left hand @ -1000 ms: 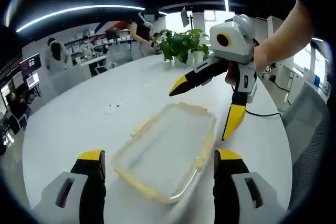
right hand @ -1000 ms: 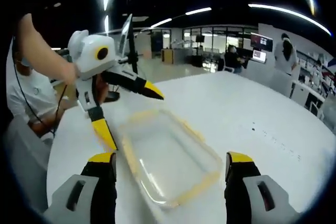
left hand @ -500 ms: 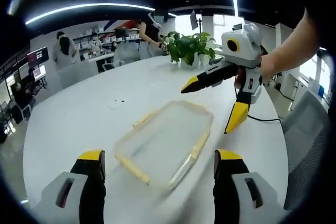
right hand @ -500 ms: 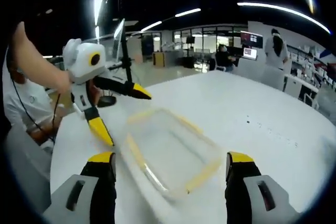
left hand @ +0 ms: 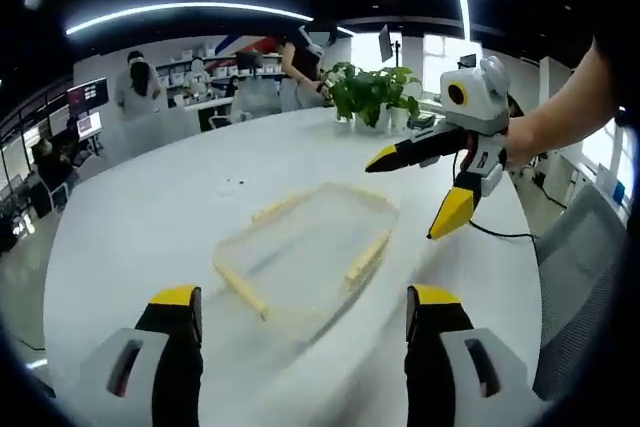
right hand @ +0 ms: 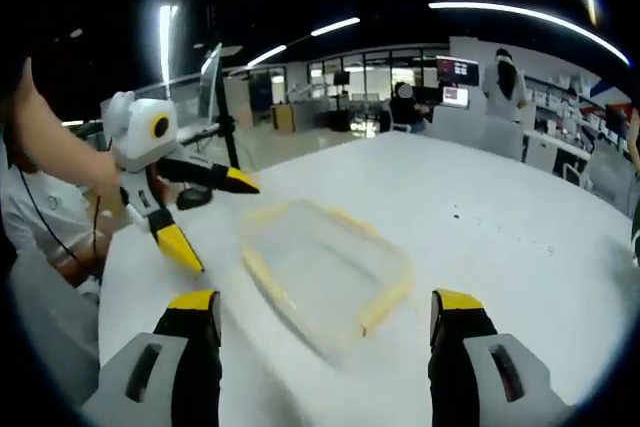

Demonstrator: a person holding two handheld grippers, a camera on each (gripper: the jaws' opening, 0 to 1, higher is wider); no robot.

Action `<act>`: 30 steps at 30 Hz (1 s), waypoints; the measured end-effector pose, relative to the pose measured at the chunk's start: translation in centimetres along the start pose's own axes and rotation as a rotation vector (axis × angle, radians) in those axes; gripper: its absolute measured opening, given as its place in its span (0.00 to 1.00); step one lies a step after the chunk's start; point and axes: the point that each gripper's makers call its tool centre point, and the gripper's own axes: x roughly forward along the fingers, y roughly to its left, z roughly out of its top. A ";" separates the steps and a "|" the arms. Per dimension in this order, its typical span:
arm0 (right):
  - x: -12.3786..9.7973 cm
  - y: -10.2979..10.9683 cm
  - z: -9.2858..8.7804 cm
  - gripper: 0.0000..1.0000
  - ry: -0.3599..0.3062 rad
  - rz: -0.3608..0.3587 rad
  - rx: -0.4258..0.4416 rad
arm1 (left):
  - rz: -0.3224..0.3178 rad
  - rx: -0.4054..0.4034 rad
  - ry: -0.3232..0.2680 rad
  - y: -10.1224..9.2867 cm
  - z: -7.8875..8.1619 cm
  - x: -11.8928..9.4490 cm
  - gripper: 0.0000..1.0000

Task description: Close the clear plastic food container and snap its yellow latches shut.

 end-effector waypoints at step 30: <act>-3.5 1.9 -2.2 0.83 0.007 -0.087 0.065 | 0.077 -0.093 -0.005 -2.1 -1.9 -3.1 0.81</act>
